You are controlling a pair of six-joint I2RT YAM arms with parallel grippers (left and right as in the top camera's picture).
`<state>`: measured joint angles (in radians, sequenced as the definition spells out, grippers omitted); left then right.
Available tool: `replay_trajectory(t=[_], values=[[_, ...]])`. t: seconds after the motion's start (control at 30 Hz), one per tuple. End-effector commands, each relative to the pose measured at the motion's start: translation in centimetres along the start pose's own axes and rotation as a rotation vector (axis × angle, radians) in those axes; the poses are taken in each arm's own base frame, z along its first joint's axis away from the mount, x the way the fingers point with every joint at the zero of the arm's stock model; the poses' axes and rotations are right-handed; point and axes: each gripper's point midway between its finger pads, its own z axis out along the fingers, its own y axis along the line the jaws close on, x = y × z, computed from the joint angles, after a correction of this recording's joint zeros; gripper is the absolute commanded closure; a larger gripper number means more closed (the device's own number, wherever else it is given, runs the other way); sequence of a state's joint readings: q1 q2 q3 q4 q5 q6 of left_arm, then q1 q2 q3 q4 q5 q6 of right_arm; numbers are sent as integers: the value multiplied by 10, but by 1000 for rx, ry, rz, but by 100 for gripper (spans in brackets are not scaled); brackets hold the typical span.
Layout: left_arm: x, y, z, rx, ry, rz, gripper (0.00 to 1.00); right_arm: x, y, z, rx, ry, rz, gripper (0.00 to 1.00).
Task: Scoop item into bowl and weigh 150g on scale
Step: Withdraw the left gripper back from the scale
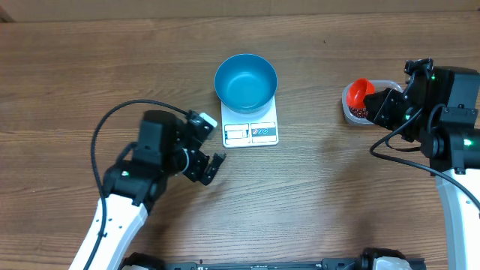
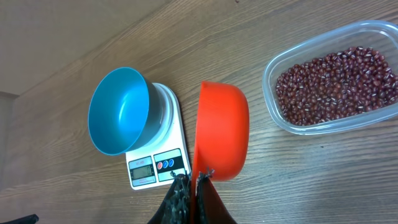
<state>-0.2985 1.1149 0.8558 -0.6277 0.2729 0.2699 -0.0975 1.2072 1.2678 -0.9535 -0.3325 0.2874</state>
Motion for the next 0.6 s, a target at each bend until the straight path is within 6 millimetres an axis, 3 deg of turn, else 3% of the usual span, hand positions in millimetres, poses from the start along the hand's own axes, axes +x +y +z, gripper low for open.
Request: replay_trajectory(t=[0.0, 0.23, 0.37, 0.57], values=[[8, 15, 2, -140, 50, 28, 0, -7, 3, -4, -2, -25, -12, 96], [4, 18, 2, -169, 23, -137, 0, -7, 3, -4, -2, -25, -12, 96], [-1, 5, 4, -90, 4, -134, 0, -7, 3, -4, -2, -25, -12, 96], [0, 5, 4, -87, 10, -78, 1, -7, 3, -4, -1, -25, -12, 96]])
